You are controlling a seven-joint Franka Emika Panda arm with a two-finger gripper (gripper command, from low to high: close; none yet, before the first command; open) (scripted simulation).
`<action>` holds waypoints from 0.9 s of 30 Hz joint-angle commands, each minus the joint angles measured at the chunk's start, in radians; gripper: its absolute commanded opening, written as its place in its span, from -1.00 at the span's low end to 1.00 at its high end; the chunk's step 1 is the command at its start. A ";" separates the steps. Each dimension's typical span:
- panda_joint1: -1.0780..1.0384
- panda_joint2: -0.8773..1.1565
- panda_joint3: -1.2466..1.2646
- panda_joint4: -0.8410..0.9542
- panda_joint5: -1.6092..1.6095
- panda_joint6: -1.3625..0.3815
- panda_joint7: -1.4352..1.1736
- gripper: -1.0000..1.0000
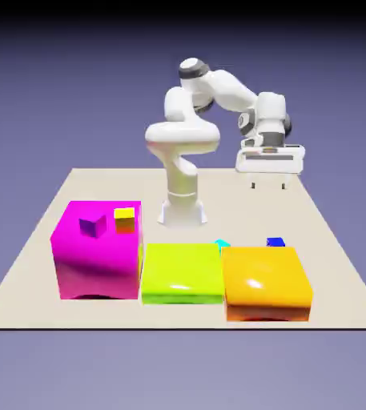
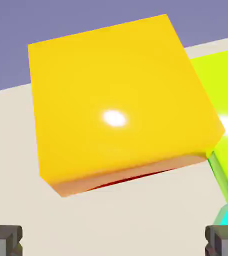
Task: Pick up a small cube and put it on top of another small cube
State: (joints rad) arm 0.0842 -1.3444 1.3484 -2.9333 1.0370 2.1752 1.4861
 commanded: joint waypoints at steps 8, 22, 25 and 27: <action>0.016 -0.167 0.290 -0.027 0.223 -0.185 0.160 0.00; 0.025 -0.412 0.759 -0.056 0.593 -0.445 0.397 0.00; -0.018 -0.403 0.868 -0.026 0.703 -0.394 0.391 0.00; -0.046 -0.397 0.940 -0.006 0.776 -0.360 0.386 0.00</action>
State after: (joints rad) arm 0.0380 -1.7411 2.2884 -2.9393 1.8132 1.8154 1.8724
